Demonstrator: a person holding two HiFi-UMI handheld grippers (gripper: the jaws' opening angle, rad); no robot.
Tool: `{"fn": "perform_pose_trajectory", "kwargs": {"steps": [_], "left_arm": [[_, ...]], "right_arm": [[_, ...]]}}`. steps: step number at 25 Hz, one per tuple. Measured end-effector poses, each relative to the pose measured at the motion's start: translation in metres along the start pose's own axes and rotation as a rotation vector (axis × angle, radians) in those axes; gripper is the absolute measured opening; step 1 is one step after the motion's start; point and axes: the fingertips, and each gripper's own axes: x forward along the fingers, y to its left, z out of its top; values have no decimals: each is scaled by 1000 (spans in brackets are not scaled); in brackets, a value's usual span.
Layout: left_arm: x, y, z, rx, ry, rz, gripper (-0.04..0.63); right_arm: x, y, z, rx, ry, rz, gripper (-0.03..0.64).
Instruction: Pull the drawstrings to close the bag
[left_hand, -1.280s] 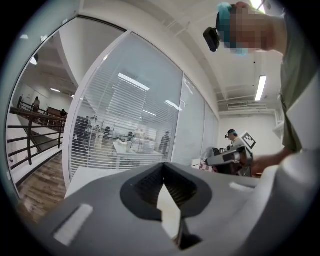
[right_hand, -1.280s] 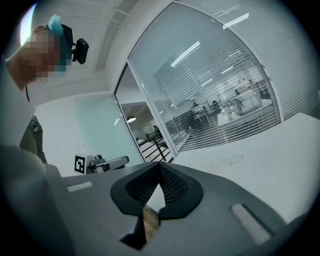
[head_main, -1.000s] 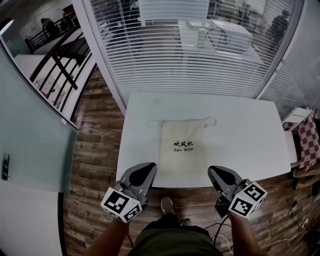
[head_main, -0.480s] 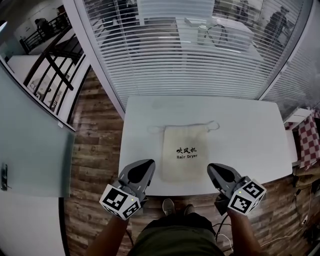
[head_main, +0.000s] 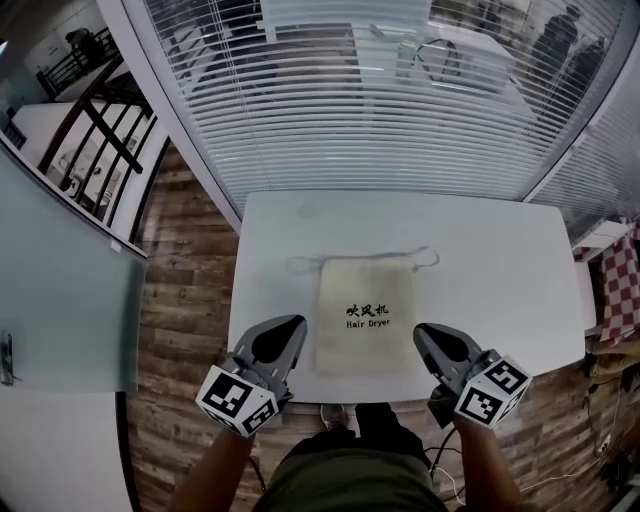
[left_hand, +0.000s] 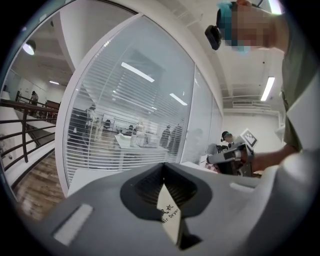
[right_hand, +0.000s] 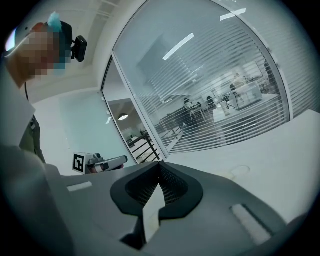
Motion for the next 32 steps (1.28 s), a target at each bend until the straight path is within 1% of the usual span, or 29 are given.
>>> {"fn": "perform_pose_trajectory", "kwargs": {"steps": [6,11,15,19,24,30,32], "left_arm": [[42,9,-13,-14,40,36,8],[77,21,-28,-30,84,79,8],[96,30,-41,-35,129,120,6],[112,46,-52,-30,165,167,8],[121,76,-77,-36,223,226,8],[124,129,-107,-25,295,296,8],[126,145,-115,-25,311,300,8]], "right_arm": [[11,-46,8,11,33,11,9],[22,-90,12,20,66,18,9],[31,-116,14,30,94,41,9],[41,-147,13,7,118,36,9],[55,-196,1,-63,167,-42,9],[76,-252,-22,-125,250,-179,11],[81,-266,-25,-151,273,-220,12]]}}
